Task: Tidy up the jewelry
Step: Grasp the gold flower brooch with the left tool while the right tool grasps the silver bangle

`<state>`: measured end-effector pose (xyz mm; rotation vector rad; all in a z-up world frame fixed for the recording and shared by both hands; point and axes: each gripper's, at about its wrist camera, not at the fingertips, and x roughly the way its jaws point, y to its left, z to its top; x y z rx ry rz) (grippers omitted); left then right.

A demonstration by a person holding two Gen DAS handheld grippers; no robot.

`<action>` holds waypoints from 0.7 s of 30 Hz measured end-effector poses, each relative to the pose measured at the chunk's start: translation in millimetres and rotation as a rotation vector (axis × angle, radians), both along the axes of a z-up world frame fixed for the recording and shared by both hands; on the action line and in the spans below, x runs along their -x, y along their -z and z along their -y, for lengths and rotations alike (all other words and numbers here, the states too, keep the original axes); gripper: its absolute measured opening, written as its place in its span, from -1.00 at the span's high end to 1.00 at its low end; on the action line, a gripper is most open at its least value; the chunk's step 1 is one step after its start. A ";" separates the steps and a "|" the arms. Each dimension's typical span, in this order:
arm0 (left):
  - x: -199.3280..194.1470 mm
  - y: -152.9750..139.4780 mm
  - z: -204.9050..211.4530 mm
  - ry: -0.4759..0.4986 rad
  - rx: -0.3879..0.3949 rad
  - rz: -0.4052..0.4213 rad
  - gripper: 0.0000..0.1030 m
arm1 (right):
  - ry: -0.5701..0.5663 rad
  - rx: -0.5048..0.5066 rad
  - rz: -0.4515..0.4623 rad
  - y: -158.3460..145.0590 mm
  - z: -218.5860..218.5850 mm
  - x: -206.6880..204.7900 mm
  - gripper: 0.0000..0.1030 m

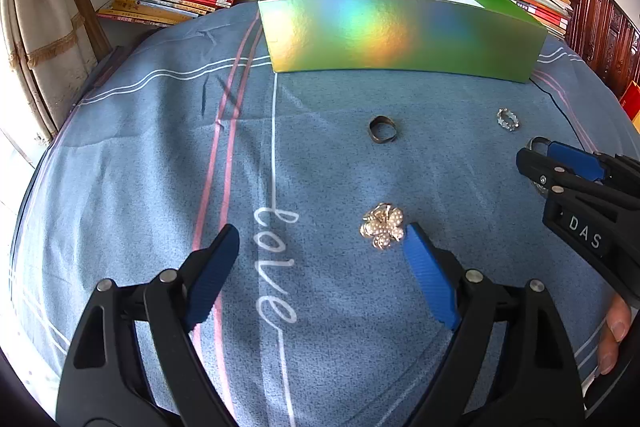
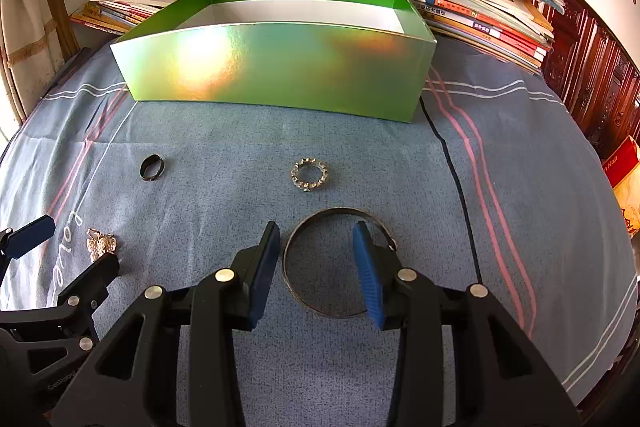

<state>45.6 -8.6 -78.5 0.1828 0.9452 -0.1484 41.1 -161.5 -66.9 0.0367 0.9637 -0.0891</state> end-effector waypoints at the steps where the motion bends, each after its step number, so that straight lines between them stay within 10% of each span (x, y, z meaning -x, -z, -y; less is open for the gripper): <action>1: -0.1 0.0 0.0 -0.001 -0.001 0.001 -0.63 | 0.000 0.000 0.000 0.1 -0.1 -0.1 0.23; 21: -0.4 -0.3 -0.2 -0.007 -0.002 0.007 -0.67 | 0.009 -0.001 0.008 0.2 -0.3 1.3 0.22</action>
